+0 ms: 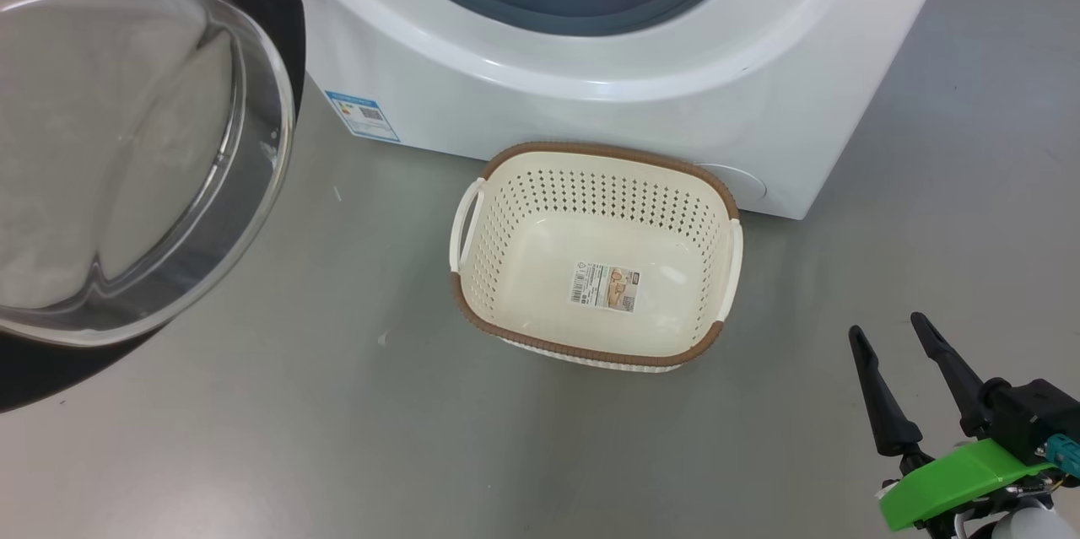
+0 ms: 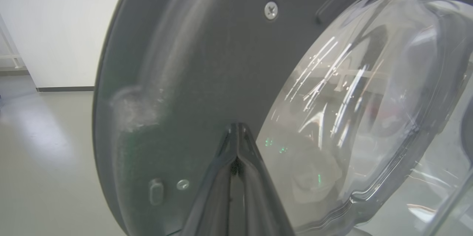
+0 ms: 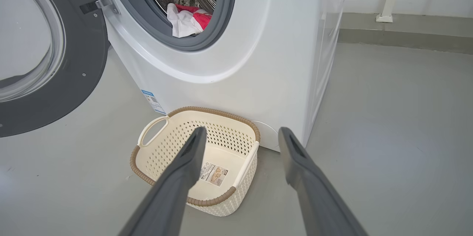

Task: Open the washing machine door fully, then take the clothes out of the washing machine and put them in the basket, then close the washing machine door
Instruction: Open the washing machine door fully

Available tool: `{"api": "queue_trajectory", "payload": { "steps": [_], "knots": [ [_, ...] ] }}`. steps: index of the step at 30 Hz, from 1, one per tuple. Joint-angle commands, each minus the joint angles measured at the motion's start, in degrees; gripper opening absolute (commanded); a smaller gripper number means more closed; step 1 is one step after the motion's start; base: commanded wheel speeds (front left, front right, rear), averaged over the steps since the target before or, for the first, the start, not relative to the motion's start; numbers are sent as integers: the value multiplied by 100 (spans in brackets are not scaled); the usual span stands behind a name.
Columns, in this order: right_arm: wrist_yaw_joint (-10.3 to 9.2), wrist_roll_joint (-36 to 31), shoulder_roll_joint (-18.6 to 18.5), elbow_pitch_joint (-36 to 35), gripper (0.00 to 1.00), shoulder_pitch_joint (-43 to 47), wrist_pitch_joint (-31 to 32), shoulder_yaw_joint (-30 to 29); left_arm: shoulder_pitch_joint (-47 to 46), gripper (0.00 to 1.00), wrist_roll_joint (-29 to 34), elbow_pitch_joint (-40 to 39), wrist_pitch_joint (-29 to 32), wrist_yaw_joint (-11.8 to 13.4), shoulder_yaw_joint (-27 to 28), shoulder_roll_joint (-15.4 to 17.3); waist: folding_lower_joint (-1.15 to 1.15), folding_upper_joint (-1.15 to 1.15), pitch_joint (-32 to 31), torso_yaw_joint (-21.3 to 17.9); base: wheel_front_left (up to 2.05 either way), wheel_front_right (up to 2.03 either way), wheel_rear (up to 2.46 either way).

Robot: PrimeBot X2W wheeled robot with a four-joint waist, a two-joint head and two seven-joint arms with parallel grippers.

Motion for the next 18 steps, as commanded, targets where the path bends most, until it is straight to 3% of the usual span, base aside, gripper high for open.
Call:
{"api": "queue_trajectory", "payload": {
  "steps": [1, 9, 18],
  "knots": [
    [35, -50, -81, -132, 100, -143, -38, 112, -103, 0, 49, -48, -27, -26, 205, 420, 0, 0, 13, -2, 0, 0, 0],
    [35, -60, -77, -131, 100, -162, -38, 101, -232, 0, 125, 151, -27, -149, 332, 470, 0, 0, -10, 5, 0, 0, 0],
    [35, -53, -38, -117, 100, -110, -38, 119, 110, 0, 158, -184, -27, -303, 215, 214, 0, 0, -226, -22, 0, 0, 0]
  ]
}}
